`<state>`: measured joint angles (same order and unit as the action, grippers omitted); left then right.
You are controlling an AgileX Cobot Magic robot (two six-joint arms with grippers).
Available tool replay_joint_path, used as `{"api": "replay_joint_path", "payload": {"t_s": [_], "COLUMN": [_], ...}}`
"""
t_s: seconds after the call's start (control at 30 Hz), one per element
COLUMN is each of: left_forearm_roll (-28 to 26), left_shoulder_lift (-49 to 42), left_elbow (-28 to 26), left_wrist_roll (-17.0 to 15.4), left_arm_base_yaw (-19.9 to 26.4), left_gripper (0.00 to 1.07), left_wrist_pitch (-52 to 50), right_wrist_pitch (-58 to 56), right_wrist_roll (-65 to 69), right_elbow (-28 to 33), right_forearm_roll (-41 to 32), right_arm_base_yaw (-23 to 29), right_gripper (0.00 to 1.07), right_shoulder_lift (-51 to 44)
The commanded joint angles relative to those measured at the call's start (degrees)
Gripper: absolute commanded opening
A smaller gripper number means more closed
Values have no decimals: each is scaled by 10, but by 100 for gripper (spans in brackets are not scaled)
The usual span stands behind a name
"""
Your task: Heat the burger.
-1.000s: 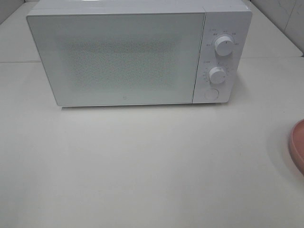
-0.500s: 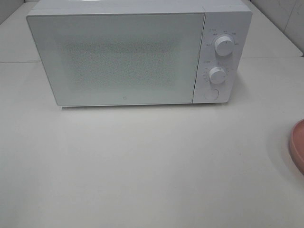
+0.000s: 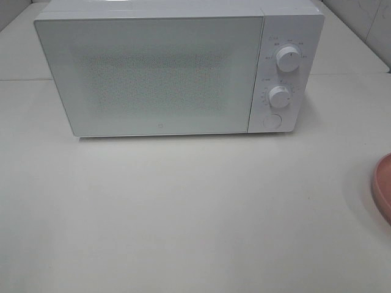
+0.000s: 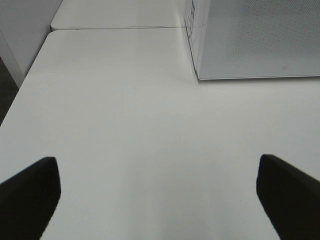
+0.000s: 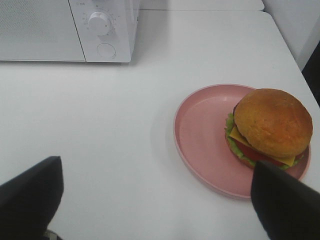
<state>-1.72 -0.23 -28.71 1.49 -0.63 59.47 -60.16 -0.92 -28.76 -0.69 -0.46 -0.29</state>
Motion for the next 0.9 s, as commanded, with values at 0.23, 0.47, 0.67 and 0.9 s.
{"api": "replay_joint_path", "payload": {"t_s": [0.23, 0.47, 0.67, 0.9], "left_forearm_roll": [-1, -1, -1, -1], "left_shoulder_lift": [-15, -15, -15, -15], "left_elbow": [3, 3, 3, 3], "left_wrist_roll": [-3, -3, -3, -3], "left_arm_base_yaw": [-5, -5, -5, -5], "left_gripper": [101, 101, 101, 101], "left_wrist_pitch": [-4, -4, -4, -4], "right_wrist_pitch": [-3, -3, -3, -3], "right_wrist_roll": [-5, -5, -5, -5], "right_elbow": [1, 1, 1, 1], "right_forearm_roll": [-1, -1, -1, -1], "right_arm_base_yaw": [-5, -5, -5, -5], "right_gripper": [98, 98, 98, 98], "right_shoulder_lift": [-11, -11, -11, -11]}}
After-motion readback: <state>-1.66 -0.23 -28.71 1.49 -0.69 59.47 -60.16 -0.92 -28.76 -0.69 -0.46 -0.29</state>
